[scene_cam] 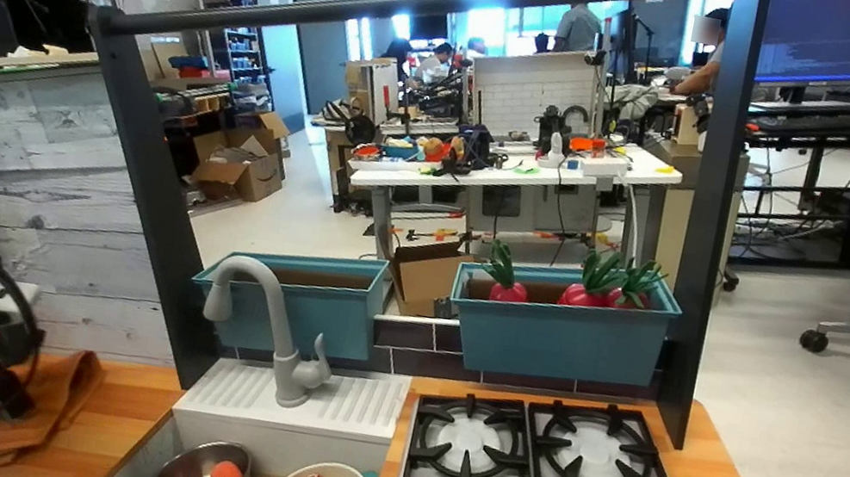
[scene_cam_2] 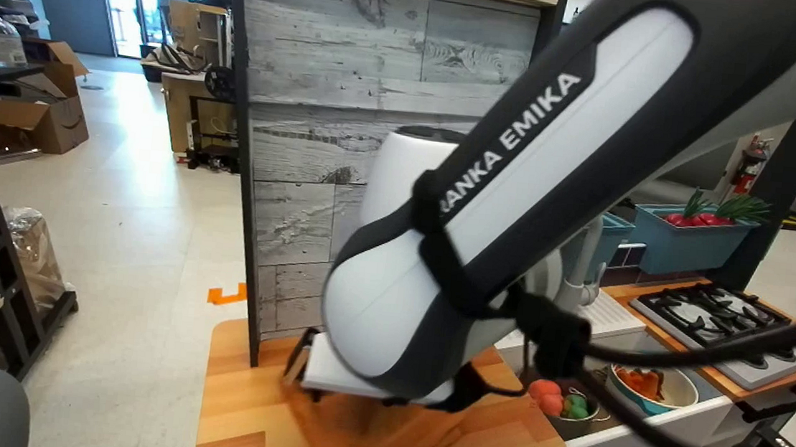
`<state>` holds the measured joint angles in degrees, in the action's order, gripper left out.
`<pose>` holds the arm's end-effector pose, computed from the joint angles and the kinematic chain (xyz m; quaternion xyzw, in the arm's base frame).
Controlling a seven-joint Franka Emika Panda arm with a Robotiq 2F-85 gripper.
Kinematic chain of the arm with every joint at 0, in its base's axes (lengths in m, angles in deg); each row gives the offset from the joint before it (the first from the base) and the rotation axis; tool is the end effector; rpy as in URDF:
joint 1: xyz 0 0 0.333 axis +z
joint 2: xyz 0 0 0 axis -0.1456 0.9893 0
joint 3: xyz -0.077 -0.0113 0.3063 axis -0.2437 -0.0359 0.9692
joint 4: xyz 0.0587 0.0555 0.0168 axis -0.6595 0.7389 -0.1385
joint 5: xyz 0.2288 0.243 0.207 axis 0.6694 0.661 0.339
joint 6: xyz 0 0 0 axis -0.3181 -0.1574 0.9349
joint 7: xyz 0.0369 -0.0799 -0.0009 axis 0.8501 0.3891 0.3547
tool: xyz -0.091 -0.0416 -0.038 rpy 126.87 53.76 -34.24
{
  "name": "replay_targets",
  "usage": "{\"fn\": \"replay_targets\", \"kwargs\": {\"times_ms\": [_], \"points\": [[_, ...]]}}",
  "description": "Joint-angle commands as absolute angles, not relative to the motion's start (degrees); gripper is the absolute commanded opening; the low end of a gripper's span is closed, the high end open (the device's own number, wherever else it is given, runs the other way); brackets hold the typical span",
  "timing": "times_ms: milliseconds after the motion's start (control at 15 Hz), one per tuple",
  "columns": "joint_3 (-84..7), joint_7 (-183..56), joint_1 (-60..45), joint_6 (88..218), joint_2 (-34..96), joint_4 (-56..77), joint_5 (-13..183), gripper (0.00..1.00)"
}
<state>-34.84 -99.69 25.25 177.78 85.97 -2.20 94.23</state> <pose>0.5754 0.3693 -0.0381 -0.9913 0.1125 -0.0423 0.0543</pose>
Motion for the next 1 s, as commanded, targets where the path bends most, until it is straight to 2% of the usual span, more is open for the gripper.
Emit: {"fn": "replay_targets", "kwargs": {"times_ms": [0,400,733,933], "points": [[-35.39,-101.73,30.07,179.23,89.01,-7.83,93.86,1.0],[-37.79,-105.21,26.3,178.64,92.36,-4.24,96.71,1.0],[-36.72,-109.38,18.75,181.37,88.53,3.08,99.05,1.0],[-34.78,-107.6,15.4,180.46,88.91,2.25,98.68,1.0]]}}
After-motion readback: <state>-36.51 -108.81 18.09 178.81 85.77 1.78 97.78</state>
